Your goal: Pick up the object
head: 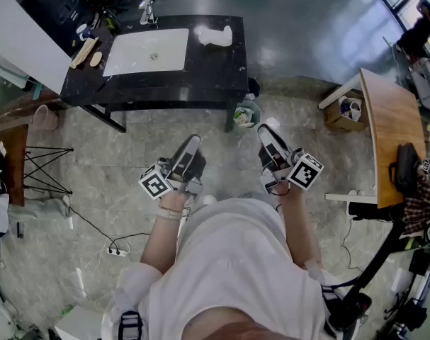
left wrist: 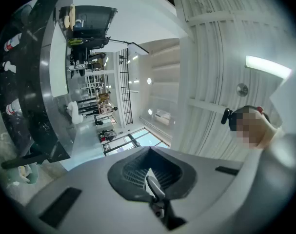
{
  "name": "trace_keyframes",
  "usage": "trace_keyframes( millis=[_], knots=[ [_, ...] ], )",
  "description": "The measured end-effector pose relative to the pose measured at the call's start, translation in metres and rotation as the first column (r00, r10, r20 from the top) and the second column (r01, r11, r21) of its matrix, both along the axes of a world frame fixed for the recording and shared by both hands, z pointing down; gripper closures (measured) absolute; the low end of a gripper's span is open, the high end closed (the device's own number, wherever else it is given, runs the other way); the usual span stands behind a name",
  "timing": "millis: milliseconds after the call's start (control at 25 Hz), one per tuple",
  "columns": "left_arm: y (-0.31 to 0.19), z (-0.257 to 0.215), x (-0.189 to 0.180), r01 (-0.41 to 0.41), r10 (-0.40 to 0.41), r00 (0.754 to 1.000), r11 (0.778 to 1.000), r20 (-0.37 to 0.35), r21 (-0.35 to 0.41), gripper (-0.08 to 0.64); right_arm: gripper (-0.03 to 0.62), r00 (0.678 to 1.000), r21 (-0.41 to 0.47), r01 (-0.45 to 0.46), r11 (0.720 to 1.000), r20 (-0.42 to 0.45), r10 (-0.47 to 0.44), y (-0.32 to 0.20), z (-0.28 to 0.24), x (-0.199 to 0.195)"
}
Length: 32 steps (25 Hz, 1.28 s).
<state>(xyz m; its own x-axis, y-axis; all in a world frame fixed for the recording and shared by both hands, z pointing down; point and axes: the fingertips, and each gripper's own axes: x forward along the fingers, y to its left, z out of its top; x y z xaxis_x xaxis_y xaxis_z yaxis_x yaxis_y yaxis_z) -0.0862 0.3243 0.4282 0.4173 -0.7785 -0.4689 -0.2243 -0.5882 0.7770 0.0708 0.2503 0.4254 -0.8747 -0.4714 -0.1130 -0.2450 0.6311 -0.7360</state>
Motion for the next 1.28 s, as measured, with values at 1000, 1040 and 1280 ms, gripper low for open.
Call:
trace_keyframes(
  millis=[1000, 1040, 1280],
  knots=[
    [-0.091, 0.029, -0.085, 0.189, -0.189, 0.982, 0.977, 0.005, -0.098, 0.554, 0.514, 0.988, -0.071, 0.153, 0.986, 0.016, -0.152, -0.13, 0.039, -0.092],
    [-0.103, 0.029, -0.088, 0.203, -0.203, 0.979, 0.973, 0.01, -0.107, 0.554, 0.514, 0.987, -0.081, 0.162, 0.983, 0.015, -0.161, -0.142, 0.042, -0.096],
    [-0.172, 0.047, -0.101, 0.262, -0.265, 0.964, 0.949, 0.011, -0.177, 0.554, 0.514, 0.974, -0.13, 0.224, 0.966, 0.004, -0.226, -0.22, 0.06, -0.112]
  ],
)
